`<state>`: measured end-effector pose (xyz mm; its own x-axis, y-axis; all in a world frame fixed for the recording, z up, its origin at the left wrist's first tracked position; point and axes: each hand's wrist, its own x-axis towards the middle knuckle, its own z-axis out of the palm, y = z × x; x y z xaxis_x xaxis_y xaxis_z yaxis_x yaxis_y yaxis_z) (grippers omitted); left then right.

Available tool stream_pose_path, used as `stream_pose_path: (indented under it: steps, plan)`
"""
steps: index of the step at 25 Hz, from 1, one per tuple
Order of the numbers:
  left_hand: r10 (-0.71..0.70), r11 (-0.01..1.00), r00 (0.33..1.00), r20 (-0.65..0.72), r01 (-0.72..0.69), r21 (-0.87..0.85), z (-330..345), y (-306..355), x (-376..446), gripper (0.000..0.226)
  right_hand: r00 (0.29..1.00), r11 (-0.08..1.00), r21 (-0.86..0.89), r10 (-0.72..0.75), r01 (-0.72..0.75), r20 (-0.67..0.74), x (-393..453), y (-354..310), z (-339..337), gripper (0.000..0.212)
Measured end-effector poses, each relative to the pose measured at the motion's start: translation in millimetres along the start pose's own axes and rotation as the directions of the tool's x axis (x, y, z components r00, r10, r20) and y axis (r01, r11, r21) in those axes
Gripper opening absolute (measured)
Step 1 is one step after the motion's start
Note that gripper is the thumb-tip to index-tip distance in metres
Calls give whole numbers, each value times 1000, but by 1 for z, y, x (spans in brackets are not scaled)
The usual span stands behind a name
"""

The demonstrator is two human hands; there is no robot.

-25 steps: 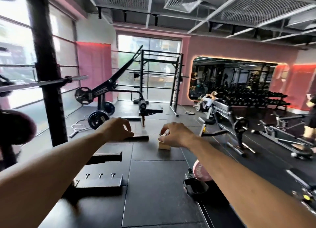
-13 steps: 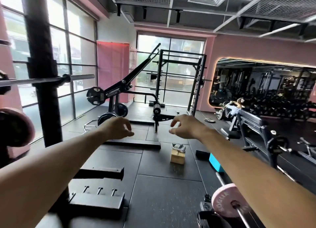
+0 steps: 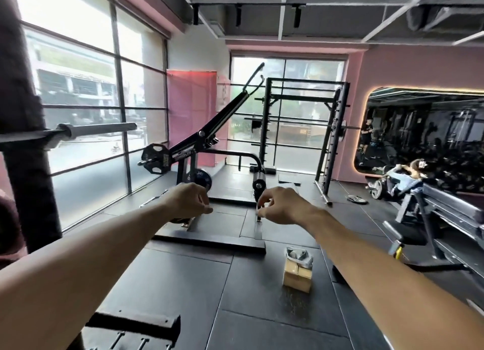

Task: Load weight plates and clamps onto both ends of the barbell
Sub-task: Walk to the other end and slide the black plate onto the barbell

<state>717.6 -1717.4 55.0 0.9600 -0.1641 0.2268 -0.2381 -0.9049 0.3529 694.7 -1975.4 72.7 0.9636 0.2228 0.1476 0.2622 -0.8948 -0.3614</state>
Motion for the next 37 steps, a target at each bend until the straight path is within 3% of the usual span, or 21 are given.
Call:
stream_pose_path:
  steps: [11, 28, 37]
  plan:
    - [-250, 961, 964, -95, 259, 93, 20, -86, 264, 15, 944, 956, -10, -288, 294, 160, 336, 47, 27, 29]
    - [-409, 896, 892, -195, 433, 102, 23, -299, 706, 17, 887, 901, 65, -434, 429, 160, 875, 58, 89, 28]
    - [-633, 741, 723, -275, 669, 52, 23, -431, 892, 22, 733, 758, 199, -651, 620, 198, 1166, 23, 152, 24]
